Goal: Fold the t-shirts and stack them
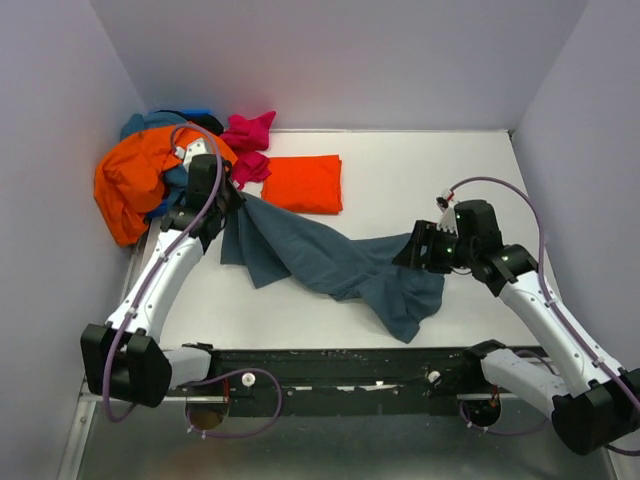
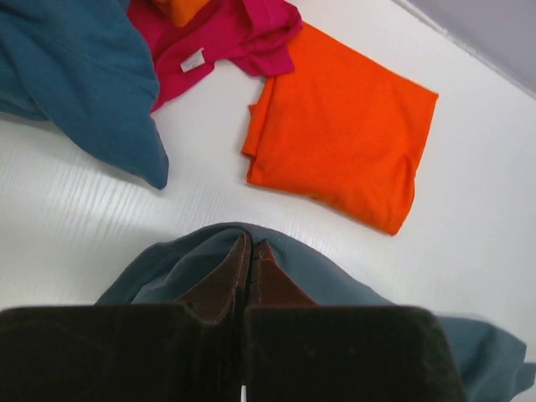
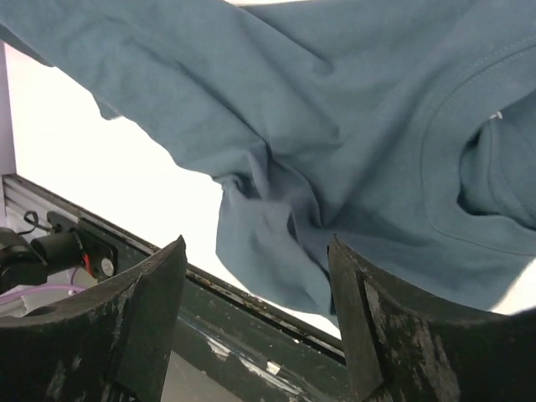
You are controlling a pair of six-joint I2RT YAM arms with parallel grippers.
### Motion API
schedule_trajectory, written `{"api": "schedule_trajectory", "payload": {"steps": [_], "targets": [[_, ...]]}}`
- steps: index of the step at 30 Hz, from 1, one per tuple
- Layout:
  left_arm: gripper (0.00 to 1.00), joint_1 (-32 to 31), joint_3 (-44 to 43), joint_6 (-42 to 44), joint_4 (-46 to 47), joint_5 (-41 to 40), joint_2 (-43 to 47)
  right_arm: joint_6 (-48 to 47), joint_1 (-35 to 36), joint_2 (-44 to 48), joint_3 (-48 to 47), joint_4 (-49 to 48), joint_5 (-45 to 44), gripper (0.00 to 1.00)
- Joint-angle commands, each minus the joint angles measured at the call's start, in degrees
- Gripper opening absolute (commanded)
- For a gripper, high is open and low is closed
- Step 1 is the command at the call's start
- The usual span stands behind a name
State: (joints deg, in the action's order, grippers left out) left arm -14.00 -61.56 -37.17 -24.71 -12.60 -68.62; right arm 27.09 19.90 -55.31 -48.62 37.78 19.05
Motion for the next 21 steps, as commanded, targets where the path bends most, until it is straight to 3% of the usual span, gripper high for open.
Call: {"api": "schedule_trajectory", "payload": {"steps": [1, 7, 8, 11, 13, 14, 21], "targets": [[0.0, 5.73, -2.51, -4.93, 7.12, 3.2, -5.11, 1.9, 0.14, 0.11, 1.32, -0.6, -3.57, 0.74], [0.0, 9.86, 1.6, -8.88, 10.2, 1.88, -7.23, 10.17, 0.14, 3.37, 8.88, 3.26, -18.77, 0.65], [0.04, 9.87, 3.18, -8.97, 11.77, 2.66, -6.53, 11.31, 0.14, 3.19, 9.59, 3.79, -20.87, 0.65], [0.54, 9.87, 7.15, -7.75, 17.14, 7.58, -3.81, 15.96, 0.14, 1.18, 9.95, 5.55, -26.68, 0.65], [0.76, 9.87, 8.29, -7.22, 16.98, 8.29, -1.53, 17.81, 0.14, 0.12, 10.65, 3.98, -28.1, 0.67], [0.8, 9.78, 8.47, -6.87, 16.45, 8.47, -0.47, 18.34, 0.14, -0.58, 11.35, 2.14, -28.28, 0.68], [0.83, 9.25, 11.63, -5.9, 10.74, 10.58, 8.14, 23.09, 0.05, -9.98, 12.59, -3.41, -31.87, 0.69]]}}
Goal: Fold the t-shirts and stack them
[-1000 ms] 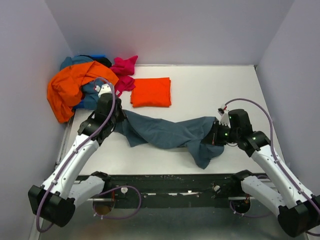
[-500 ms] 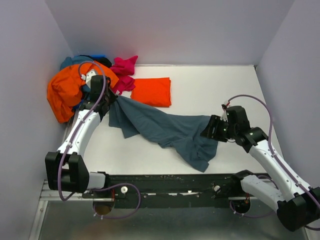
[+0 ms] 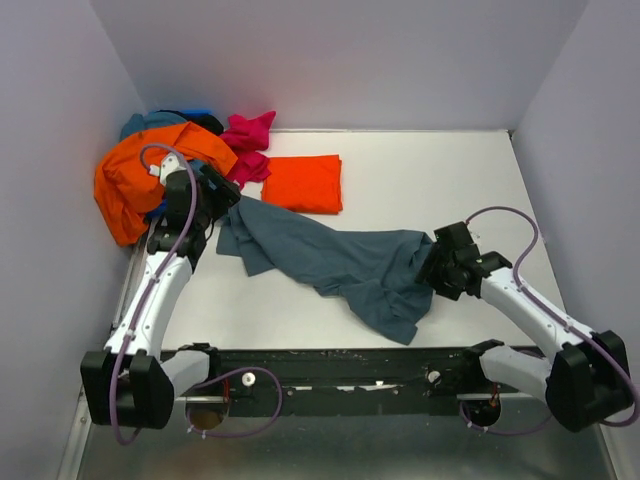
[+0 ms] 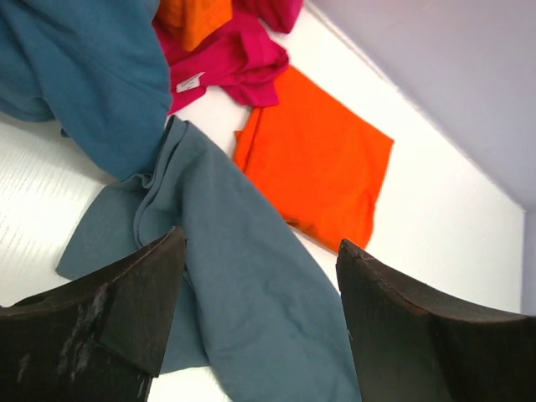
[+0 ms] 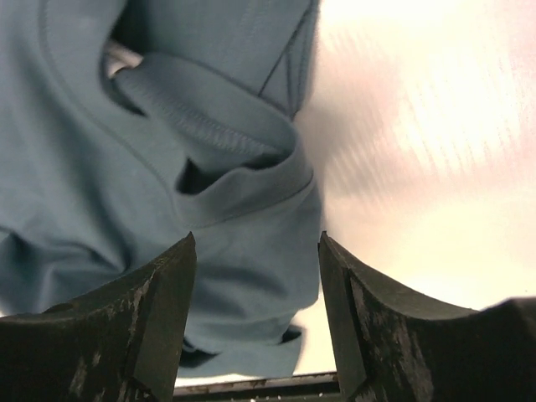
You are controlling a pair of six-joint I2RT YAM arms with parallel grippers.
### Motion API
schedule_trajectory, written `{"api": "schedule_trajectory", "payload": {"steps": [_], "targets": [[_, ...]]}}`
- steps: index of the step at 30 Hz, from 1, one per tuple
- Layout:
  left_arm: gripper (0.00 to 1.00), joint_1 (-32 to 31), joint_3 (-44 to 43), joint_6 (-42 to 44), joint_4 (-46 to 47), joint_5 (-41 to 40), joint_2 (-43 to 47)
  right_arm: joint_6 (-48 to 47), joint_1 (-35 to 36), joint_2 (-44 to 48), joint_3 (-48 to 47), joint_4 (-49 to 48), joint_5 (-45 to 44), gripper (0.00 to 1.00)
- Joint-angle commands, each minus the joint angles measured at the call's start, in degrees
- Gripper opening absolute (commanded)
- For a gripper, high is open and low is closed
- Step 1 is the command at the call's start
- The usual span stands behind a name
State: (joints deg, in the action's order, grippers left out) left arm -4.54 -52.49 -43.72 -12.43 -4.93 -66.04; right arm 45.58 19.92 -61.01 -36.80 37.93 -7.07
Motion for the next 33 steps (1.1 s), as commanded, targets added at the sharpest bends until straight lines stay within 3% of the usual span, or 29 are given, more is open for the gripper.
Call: {"api": "schedule_trajectory", "payload": {"steps": [1, 4, 5, 6, 8, 10, 16, 24, 25, 27, 28, 30, 33], "targets": [[0.82, -0.3, 3.87, 0.22, -1.72, 3.34, 6.88, 5.3, 0.03, -5.59, 0.94, -4.0, -6.02, 0.69], [0.81, -0.3, 8.26, -1.1, -1.37, 4.84, 10.48, 7.84, 0.03, -8.76, 1.64, -6.03, -6.2, 0.67], [0.81, -0.3, 9.59, -1.53, -1.46, 4.84, 11.36, 8.64, 0.03, -9.38, 1.81, -6.55, -6.29, 0.6], [0.81, -0.3, 10.64, -1.8, -1.72, 4.67, 11.98, 9.25, 0.03, -10.0, 1.82, -6.9, -6.38, 0.51], [0.81, -0.3, 12.4, -2.15, -1.99, 4.58, 13.3, 10.14, 0.03, -9.22, 1.38, -5.77, -8.21, 0.18], [0.8, -0.3, 13.81, -1.81, -2.16, 4.58, 14.27, 10.23, -0.32, -6.94, 0.24, -4.36, -10.84, 0.01], [0.78, -0.3, 17.15, -1.54, -3.83, 4.75, 17.08, 4.17, -5.15, -1.65, -6.69, -4.62, -12.79, 0.01], [0.72, -0.39, 21.81, -3.82, -7.43, 5.63, 18.14, -1.11, -10.51, -10.51, -20.75, -5.24, -11.65, 0.01], [0.72, -0.39, 22.51, -4.52, -7.7, 5.54, 17.97, -1.55, -10.87, -12.01, -22.34, -4.45, -11.13, 0.1], [0.72, -0.47, 23.48, -6.1, -8.75, 5.81, 17.18, -5.4, -11.31, -14.21, -24.11, -4.62, -7.01, 0.42], [0.71, -0.74, 24.09, -6.72, -9.02, 5.89, 16.74, -6.37, -11.31, -13.7, -23.33, -6.01, -5.43, 0.53], [0.7, -1.96, 25.5, -8.04, -9.11, 5.99, 16.47, -6.82, -11.31, -10.98, -17.9, -10.4, -3.04, 0.59], [0.7, -4.25, 27.52, -10.85, -8.67, 5.37, 16.73, -6.38, -11.31, -6.68, -13.58, -12.71, -3.21, 0.59]]}}
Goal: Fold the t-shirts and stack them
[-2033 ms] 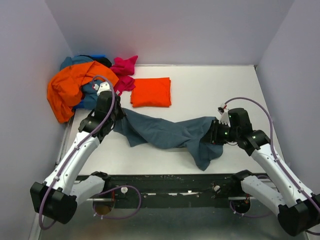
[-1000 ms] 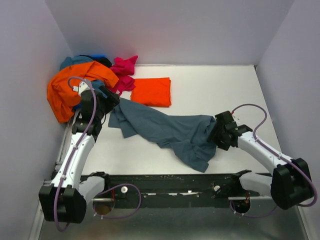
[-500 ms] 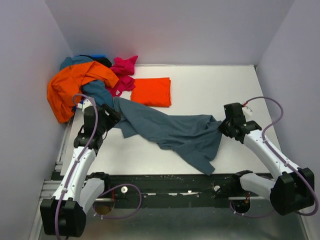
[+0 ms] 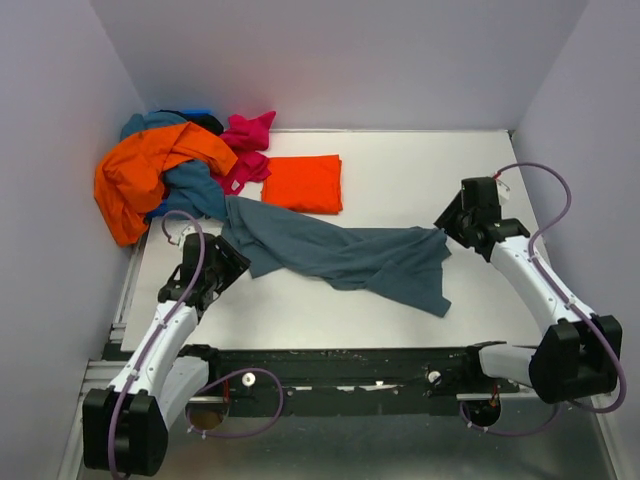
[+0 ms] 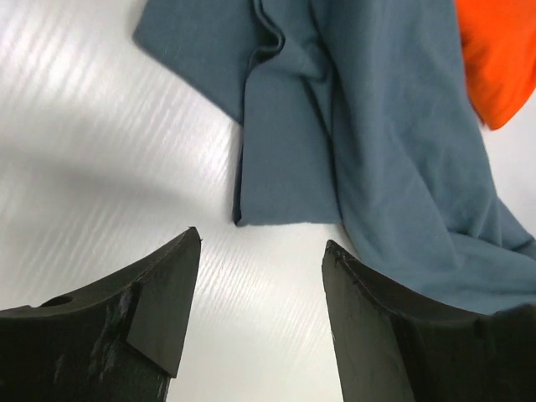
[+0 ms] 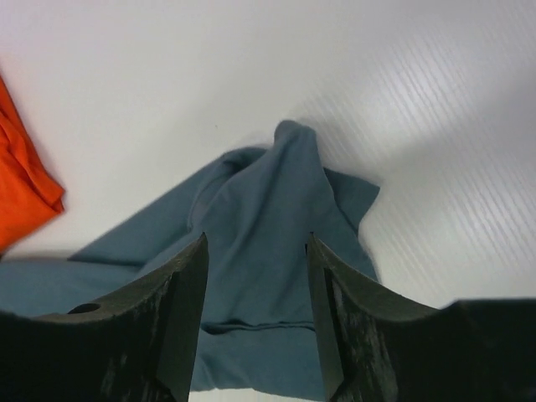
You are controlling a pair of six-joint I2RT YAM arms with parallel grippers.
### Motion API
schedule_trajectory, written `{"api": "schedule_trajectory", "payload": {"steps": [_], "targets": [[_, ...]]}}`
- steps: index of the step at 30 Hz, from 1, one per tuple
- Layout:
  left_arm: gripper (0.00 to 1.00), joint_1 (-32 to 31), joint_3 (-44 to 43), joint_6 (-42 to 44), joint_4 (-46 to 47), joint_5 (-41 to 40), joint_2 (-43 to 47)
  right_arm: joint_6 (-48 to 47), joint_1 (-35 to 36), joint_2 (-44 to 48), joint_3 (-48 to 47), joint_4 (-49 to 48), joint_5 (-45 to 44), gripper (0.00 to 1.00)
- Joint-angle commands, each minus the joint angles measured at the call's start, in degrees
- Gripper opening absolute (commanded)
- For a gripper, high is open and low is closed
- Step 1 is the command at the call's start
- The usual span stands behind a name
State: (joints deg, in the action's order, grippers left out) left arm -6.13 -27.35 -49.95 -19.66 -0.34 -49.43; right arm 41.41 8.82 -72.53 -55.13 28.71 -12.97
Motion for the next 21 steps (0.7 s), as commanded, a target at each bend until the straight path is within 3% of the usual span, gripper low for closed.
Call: {"api": "schedule_trajectory", "payload": {"steps": [1, 8, 15, 21], "targets": [[0.7, -3.09, 3.0, -5.41, -0.82, -0.79, 0.04, -2.3, -0.21, 6.42, 5.73, -3.48, 2.78, 0.58], [0.69, -4.59, 4.85, -8.67, 4.97, -1.68, -5.23, -3.7, -0.21, 14.95, 13.02, -0.85, 4.18, 0.58], [0.64, -5.29, 3.45, -9.99, 13.59, -2.83, -18.14, -2.21, -0.21, 26.2, 18.65, 3.8, 8.57, 0.58], [0.38, -7.05, 3.27, -10.51, 16.76, -2.82, -22.9, 0.59, -0.21, 31.58, 22.35, 11.43, 7.01, 0.57]]}}
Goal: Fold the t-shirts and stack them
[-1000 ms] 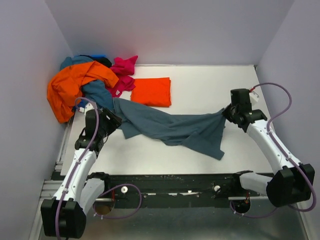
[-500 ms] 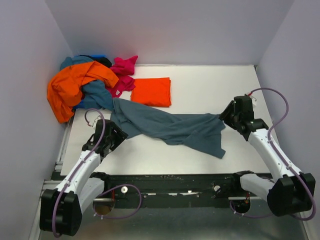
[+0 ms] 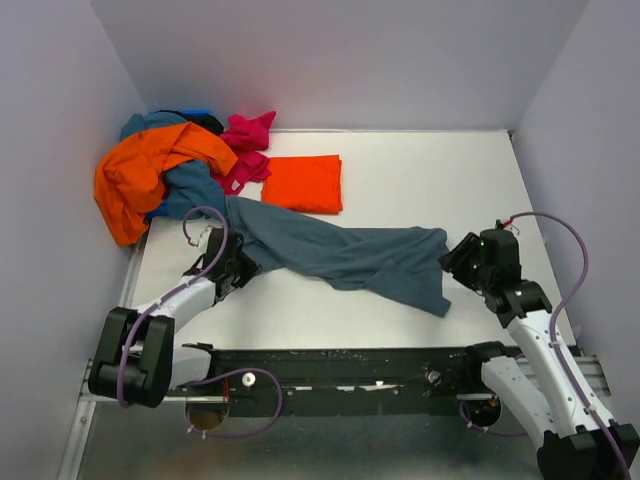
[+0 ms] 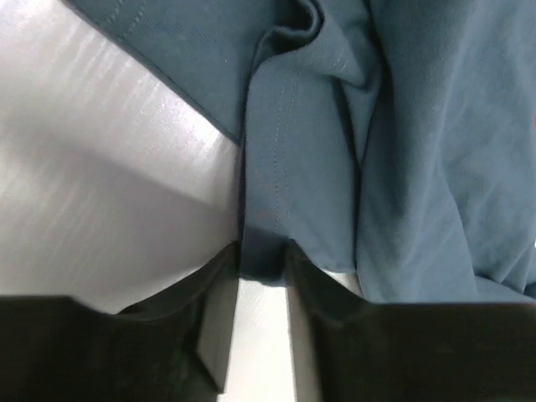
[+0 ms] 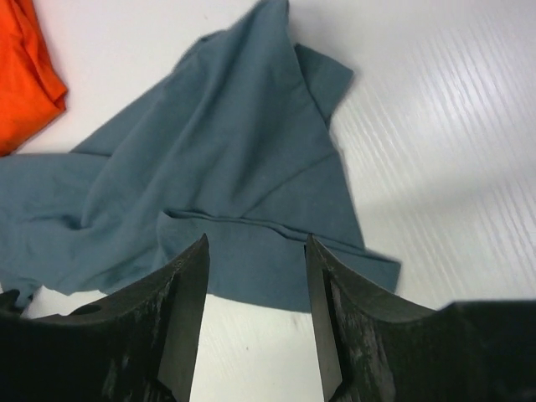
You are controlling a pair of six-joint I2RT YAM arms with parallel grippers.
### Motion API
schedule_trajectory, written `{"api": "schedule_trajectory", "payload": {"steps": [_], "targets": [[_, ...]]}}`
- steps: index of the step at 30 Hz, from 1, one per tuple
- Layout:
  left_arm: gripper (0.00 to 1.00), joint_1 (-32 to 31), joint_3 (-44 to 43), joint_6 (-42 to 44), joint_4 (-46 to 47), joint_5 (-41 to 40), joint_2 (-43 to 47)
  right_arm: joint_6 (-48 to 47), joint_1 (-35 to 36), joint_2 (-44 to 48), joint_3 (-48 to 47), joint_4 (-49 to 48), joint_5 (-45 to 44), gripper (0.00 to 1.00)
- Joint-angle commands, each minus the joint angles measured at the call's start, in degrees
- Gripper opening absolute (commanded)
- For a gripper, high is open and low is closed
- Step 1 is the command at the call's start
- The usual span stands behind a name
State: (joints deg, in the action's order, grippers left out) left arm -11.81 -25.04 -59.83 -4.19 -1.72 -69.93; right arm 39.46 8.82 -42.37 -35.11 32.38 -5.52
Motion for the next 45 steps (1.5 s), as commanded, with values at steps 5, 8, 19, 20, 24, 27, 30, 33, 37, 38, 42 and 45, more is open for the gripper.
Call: {"api": "schedule_trajectory", "payload": {"steps": [5, 8, 19, 20, 24, 27, 30, 33, 37, 38, 42, 45], "targets": [[0.0, -1.46, 1.66, 0.77, 2.87, -1.53, -0.74, 7.28, -0.21, -1.13, 2.68, 12.7, -1.5, 0.55], [0.0, -1.11, -0.88, 3.22, -1.69, -4.17, 3.03, 8.35, -0.21, -2.54, 4.35, 11.66, -3.36, 0.56], [0.0, 4.87, -9.68, 10.0, -13.13, -1.63, 12.89, 11.77, -0.21, -15.81, 3.03, 12.8, -5.82, 0.53], [0.0, 5.22, -9.94, 10.17, -13.48, -0.93, 13.15, 12.13, -0.21, -16.34, 3.03, 12.88, -5.64, 0.52], [0.0, 7.41, -11.0, 11.05, -15.06, -0.22, 14.29, 12.48, -0.21, -16.25, 3.74, 12.88, -5.2, 0.47], [0.0, 9.0, -11.96, 11.93, -15.76, -0.04, 15.52, 13.01, -0.21, -16.43, 3.91, 12.53, -6.26, 0.47], [0.0, 10.58, -13.45, 12.98, -16.99, 0.92, 15.88, 13.88, -0.21, -17.92, 4.09, 11.13, -5.91, 0.45], [0.0, 11.29, -14.07, 13.51, -17.52, 1.63, 16.23, 14.32, -0.21, -20.64, 4.96, 9.46, -5.03, 0.44], [0.0, 12.95, -14.16, 13.6, -17.35, 4.87, 16.58, 14.76, -0.12, -24.24, 6.28, 7.17, -4.94, 0.41], [0.0, 13.04, -14.16, 13.6, -17.26, 5.14, 16.67, 14.77, -0.12, -25.73, 5.94, 7.34, -5.2, 0.31], [0.0, 13.22, -14.16, 13.69, -17.7, 4.44, 17.63, 14.85, -0.12, -26.19, 1.38, 11.73, -8.0, 0.17], [0.0, 13.31, -14.77, 14.04, -18.05, 3.92, 17.81, 14.15, -0.12, -23.3, -2.23, 15.24, -11.69, 0.16]]}}
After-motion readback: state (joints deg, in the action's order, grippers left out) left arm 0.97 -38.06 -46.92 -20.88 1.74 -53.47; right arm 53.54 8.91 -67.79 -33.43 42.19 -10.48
